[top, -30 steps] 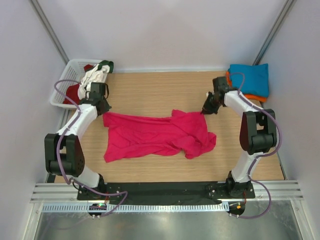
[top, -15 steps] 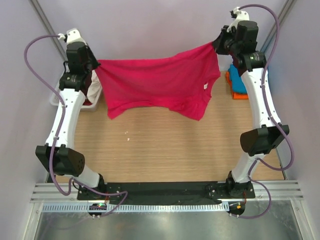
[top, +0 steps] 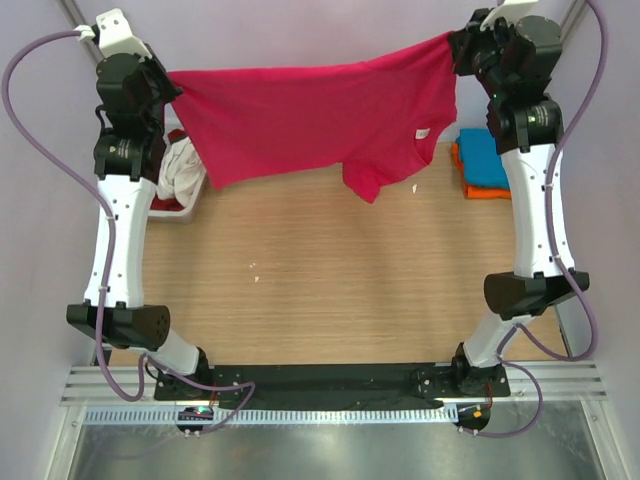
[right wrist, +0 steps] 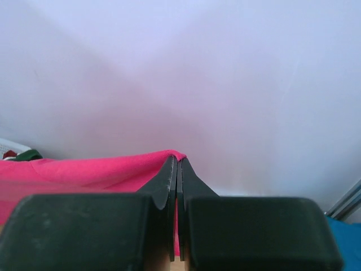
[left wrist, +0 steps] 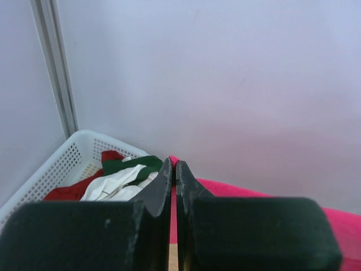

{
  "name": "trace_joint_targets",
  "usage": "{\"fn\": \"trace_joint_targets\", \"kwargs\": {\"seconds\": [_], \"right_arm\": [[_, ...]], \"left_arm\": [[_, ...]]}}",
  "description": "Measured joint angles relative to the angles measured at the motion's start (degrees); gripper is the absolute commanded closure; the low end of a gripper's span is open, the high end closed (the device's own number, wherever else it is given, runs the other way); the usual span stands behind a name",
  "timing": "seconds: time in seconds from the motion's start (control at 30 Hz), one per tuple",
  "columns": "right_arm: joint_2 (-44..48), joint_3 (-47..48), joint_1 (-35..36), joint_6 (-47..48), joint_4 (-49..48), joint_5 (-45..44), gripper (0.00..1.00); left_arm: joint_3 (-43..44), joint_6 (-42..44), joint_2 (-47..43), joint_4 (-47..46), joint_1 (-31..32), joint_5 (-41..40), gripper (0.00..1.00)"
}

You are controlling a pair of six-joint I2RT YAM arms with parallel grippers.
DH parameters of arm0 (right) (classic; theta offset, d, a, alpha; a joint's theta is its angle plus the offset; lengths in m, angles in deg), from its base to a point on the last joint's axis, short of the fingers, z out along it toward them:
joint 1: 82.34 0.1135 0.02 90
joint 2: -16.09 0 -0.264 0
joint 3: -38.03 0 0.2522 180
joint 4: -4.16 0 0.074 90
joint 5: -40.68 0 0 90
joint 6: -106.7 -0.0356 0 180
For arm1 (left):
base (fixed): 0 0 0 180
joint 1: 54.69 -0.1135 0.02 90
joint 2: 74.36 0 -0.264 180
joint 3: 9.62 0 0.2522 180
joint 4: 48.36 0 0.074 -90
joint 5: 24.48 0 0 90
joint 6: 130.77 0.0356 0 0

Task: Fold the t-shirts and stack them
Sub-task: Flatten the tshirt out

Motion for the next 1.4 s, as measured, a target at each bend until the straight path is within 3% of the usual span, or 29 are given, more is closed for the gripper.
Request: {"fn": "trace_joint_targets", "kwargs": {"seconds": [0.67, 1.4], "right_arm": [[6.54, 0.28, 0.22, 2.43, 0.94, 0.35, 0.99], [25.18, -4.83, 0.22, 0.87, 10.91, 3.02, 0.99]], "left_arm": [[0.98, 0.02, -2.95, 2.75, 0.00, 0.90, 1.00], [-2.43, -1.33, -22.36, 12.92, 0.74, 2.27, 1.00]]}}
